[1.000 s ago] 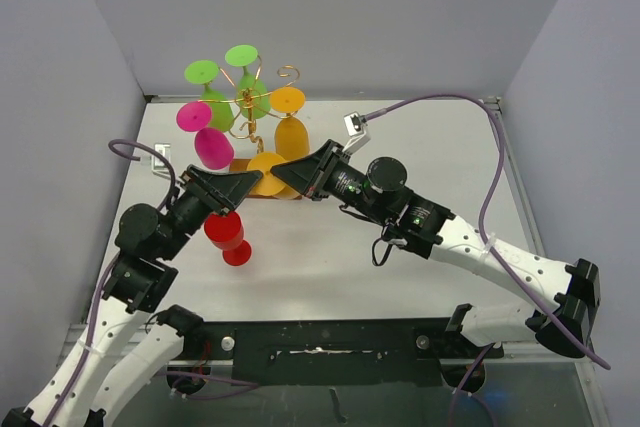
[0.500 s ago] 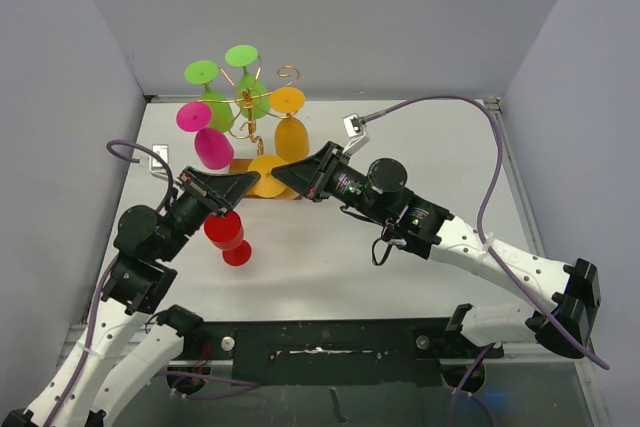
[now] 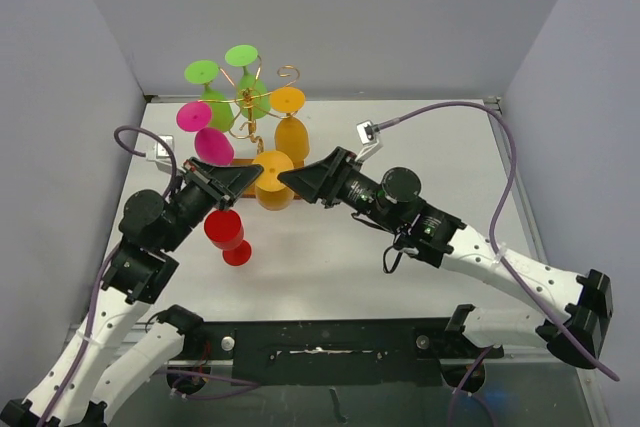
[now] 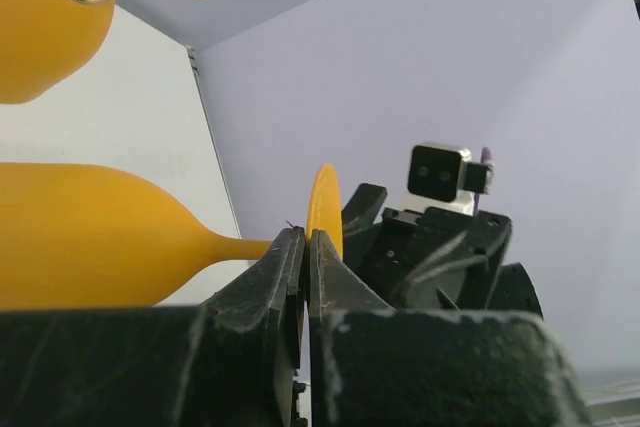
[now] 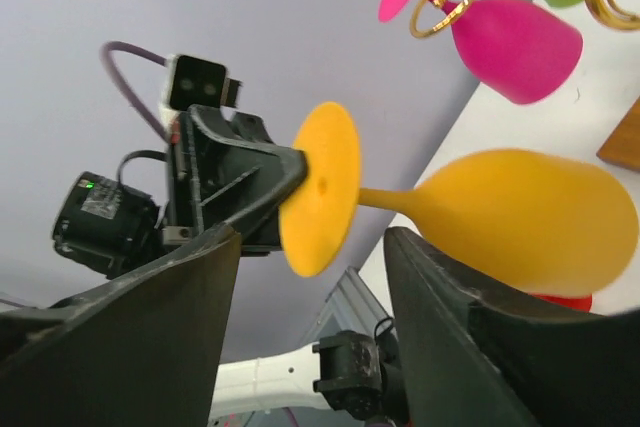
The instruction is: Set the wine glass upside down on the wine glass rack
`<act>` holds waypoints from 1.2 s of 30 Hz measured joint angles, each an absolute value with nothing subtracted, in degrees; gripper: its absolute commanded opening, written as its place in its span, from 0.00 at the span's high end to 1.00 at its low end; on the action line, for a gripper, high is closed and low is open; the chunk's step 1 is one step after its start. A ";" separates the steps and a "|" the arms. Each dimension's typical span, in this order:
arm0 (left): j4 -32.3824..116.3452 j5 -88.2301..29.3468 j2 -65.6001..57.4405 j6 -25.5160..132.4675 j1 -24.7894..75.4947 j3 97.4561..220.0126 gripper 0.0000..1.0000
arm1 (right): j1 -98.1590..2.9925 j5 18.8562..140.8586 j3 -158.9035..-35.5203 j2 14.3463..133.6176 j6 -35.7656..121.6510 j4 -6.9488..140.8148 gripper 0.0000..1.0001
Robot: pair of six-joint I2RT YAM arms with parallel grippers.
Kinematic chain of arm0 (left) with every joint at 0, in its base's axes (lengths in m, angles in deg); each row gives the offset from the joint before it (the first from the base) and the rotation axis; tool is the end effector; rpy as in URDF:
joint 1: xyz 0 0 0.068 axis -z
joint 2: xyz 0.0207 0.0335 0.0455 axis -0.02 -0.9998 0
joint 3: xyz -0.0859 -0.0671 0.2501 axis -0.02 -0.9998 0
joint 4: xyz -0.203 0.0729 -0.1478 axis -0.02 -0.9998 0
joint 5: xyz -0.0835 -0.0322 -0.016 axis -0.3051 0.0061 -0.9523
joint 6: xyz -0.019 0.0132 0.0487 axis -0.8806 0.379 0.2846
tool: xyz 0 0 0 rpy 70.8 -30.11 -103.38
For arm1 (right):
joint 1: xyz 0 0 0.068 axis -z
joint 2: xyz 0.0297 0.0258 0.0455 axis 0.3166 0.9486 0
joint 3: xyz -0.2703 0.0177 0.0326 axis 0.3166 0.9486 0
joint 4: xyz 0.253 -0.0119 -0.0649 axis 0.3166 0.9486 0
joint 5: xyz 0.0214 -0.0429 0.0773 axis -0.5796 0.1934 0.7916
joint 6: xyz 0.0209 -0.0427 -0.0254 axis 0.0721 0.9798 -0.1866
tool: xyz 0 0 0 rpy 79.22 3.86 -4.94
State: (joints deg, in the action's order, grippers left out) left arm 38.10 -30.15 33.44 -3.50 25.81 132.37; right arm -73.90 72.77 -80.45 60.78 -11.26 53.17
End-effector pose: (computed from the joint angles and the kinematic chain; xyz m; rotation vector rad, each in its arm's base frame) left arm 0.1353 -0.0750 0.3805 -0.4484 1.5837 -1.4380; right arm 0.1593 0.2318 0.3870 0.0754 1.7350 1.5922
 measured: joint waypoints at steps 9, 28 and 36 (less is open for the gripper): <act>32.85 -27.31 29.57 -12.22 25.81 134.03 1.00 | -73.87 67.83 -79.51 51.99 -6.19 53.63 0.31; 31.87 -18.02 22.57 -16.24 24.28 141.96 1.00 | -73.87 61.69 -75.38 46.81 -5.05 54.46 0.31; 33.55 -18.72 19.10 -16.81 18.99 142.03 1.00 | -73.87 61.23 -74.90 46.64 -5.25 54.59 0.31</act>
